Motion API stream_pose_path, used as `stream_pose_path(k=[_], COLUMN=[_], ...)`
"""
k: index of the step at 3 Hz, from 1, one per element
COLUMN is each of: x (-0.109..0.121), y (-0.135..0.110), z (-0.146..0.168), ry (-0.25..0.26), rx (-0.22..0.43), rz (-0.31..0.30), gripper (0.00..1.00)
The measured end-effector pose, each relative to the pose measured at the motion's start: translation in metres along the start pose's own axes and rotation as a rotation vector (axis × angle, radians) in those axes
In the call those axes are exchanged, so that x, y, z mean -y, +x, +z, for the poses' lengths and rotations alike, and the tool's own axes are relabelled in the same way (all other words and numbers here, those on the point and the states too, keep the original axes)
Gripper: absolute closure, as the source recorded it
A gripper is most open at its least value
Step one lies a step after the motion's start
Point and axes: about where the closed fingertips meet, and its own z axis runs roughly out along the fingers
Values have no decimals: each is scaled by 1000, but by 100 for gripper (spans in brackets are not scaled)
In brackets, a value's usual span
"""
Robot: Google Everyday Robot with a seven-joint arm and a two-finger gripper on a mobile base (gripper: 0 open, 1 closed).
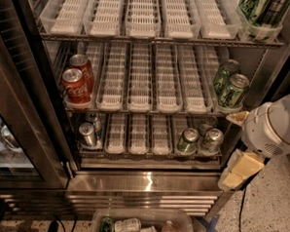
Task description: Pick green can from bottom shelf of fridge
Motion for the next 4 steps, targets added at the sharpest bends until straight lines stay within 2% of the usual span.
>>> stream_pose_path(k=[1,2,3,4], x=[-3,-9,-7,-6], y=[15,35,49,56], z=[24,69,103,128], ry=[-6,-8,3,12], rx=[44,101,161,198], rz=[76,136,169,168], gripper=[0,0,0,0])
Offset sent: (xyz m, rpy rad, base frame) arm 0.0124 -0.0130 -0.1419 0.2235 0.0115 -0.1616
